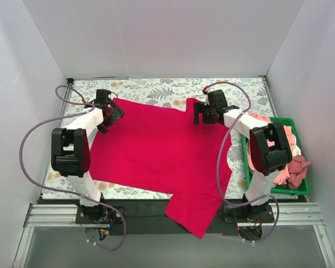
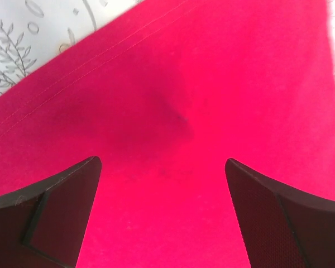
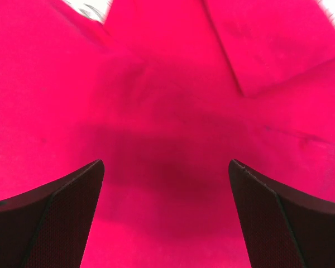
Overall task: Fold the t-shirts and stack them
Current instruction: Flatten the tshirt out
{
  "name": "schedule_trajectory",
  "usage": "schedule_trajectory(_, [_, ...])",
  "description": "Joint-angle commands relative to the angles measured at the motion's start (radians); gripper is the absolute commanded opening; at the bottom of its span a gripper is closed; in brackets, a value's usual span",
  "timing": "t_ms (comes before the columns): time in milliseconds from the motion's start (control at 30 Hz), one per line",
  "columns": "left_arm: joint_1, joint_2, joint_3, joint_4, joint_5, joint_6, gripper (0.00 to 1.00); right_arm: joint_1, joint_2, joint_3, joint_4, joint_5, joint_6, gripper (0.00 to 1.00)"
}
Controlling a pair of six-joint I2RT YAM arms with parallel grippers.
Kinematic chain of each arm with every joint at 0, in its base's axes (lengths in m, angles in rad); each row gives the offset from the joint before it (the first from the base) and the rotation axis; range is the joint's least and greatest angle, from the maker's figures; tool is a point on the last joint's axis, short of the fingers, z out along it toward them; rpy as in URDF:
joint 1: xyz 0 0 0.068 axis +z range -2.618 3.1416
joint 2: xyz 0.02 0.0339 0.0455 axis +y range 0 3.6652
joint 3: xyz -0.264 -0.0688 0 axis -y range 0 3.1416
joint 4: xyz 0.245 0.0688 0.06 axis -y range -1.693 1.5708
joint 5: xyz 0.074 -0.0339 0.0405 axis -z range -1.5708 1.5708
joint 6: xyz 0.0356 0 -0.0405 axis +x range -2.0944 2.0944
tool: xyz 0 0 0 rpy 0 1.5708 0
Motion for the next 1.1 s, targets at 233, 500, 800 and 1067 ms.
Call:
schedule_trajectory(233, [-0.001, 0.035, -0.084, 0.023, -0.055, -0.033, 0.94, -0.05, 0.258, 0.273, 0.006, -0.012, 0.018, 0.98])
schedule_trajectory(500, [0.001, 0.044, -0.094, 0.022, -0.106, -0.025, 0.94, -0.142, 0.502, 0.598, -0.005, -0.026, 0.038, 0.98])
schedule_trajectory(800, [0.001, 0.046, -0.098, 0.019, -0.101, -0.029, 0.94, -0.169, 0.444, 0.743, -0.087, -0.12, -0.068, 0.98])
schedule_trajectory(1067, [0.001, 0.033, -0.103, 0.026, -0.078, -0.033, 0.94, -0.107, 0.166, 0.307, -0.078, -0.049, -0.079, 0.9])
